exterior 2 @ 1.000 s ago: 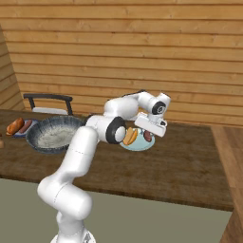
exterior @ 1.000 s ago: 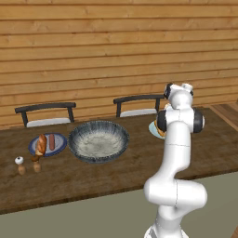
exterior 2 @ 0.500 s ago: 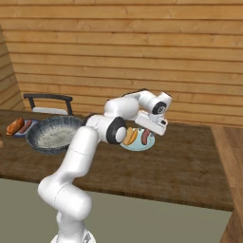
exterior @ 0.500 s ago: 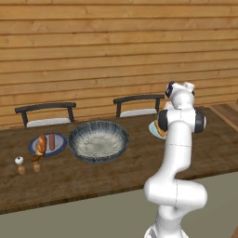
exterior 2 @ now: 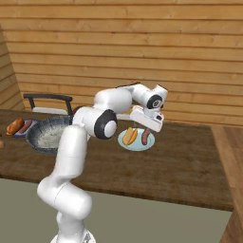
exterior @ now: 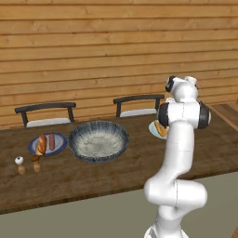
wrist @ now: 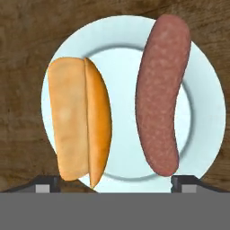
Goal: Place one bun and one sausage from the bowl on each plate.
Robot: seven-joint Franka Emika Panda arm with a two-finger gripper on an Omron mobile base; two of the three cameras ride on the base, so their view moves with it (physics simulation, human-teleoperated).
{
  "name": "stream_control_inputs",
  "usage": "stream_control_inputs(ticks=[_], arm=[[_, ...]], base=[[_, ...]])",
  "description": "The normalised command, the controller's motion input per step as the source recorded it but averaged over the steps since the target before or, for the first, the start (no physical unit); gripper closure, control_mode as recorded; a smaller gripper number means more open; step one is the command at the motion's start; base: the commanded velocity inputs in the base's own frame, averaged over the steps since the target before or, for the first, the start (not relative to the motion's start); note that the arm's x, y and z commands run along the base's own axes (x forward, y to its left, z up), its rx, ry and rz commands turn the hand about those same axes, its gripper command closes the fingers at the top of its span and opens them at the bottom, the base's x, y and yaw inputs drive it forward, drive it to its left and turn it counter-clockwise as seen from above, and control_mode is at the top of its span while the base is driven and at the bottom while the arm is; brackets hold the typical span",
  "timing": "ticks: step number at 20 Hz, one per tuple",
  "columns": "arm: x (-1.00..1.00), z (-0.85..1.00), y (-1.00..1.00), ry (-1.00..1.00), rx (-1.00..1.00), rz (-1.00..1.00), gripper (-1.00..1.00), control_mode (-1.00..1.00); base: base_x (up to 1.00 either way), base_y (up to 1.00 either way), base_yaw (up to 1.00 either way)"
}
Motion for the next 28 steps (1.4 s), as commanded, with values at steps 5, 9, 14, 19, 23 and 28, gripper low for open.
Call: stream_control_inputs(ticks=[5,9,14,19,23,28], arm=[[-0.89,0.89,1.0,-0.07,-0.41,0.0,-1.0,-1.0],[-0.94,0.62,1.0,-0.11,-0.39,0.07,-1.0,-1.0],[-0.77,0.47,1.0,-0.15,-0.33,0.13,-1.0,-1.0],[-0.51,0.69,1.0,-0.07,-0.21,0.08,-1.0,-1.0],[-0.39,0.45,0.71,0.0,-0.16,0.09,-1.0,-1.0],[-0.08,0.03,0.23,0.05,-0.08,0.02,-1.0,-1.0]], base=[[0.0,0.0,0.0],[0.0,0.0,0.0],[0.0,0.0,0.0],[0.0,0.0,0.0],[0.0,0.0,0.0],[0.0,0.0,0.0]])
